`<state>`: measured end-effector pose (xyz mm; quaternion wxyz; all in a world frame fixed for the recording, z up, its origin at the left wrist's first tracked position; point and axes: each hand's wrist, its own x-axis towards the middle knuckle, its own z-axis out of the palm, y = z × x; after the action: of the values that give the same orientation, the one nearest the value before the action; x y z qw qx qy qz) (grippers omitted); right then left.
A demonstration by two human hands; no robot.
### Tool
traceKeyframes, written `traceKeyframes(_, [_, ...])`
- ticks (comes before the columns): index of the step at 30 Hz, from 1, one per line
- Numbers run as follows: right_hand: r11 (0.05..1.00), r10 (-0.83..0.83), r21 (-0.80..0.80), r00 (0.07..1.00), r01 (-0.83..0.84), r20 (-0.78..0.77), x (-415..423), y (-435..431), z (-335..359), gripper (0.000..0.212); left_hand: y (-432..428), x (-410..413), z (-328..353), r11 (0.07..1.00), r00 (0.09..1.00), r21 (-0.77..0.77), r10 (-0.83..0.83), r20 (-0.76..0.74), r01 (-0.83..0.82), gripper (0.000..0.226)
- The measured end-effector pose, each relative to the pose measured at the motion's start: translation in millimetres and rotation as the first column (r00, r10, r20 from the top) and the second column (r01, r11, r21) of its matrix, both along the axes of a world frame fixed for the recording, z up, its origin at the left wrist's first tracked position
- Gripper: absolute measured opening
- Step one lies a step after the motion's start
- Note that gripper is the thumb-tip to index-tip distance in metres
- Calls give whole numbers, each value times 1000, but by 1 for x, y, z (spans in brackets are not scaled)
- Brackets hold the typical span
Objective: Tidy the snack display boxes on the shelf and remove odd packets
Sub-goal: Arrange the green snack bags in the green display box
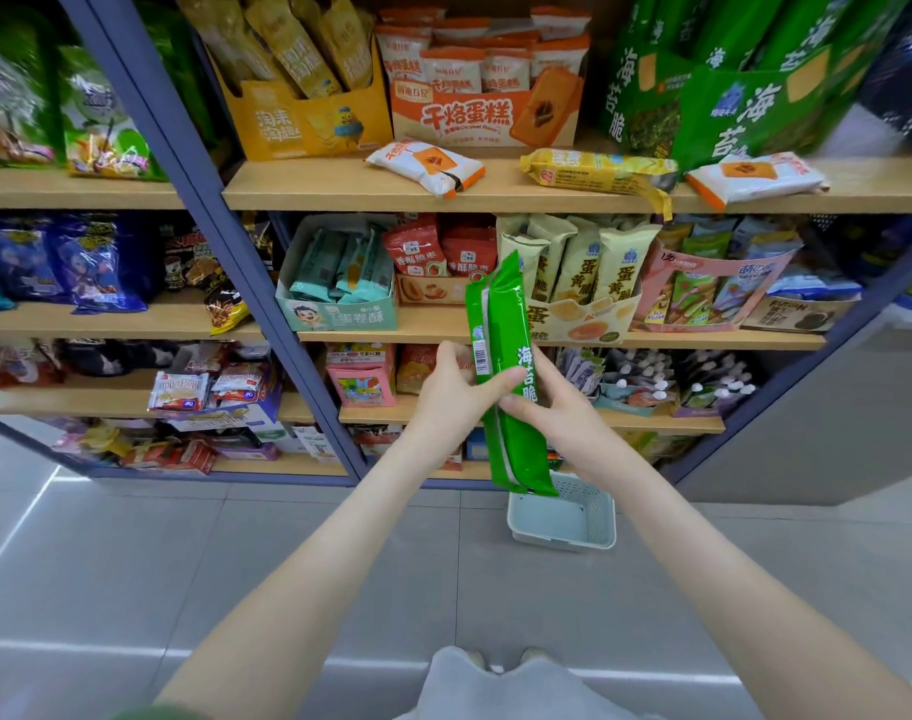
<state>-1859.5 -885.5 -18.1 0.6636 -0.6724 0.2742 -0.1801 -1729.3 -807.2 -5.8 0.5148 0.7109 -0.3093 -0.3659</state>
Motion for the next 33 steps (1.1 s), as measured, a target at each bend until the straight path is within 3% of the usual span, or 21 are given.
traceKeyframes(5, [998,17,67,999,-20,44,-3,-5,5,67,3,8,4,990,971,-138,-33,-236,0,20])
traceKeyframes(12, [998,-29,54,997,25,75,-1,-9,7,61,5,19,10,991,973,-124,-85,-217,59,19])
traceKeyframes(17, [988,-97,-106,990,108,105,14,-7,20,59,2,27,23,987,982,-55,-159,-107,153,51])
traceKeyframes(22, [957,-41,-281,994,68,101,23,-18,52,71,-17,46,47,954,975,-238,-207,-79,183,44])
traceKeyframes(25, [928,-48,-364,995,76,84,16,-38,74,66,-40,58,67,921,975,-351,-208,-73,170,38])
traceKeyframes(29, [759,-286,-580,952,296,112,5,-83,105,60,-82,66,103,855,987,-518,-90,-137,6,34])
traceKeyframes(33, [535,-457,-685,851,494,257,-1,-151,127,61,-134,64,134,755,996,-656,-45,-73,-14,37])
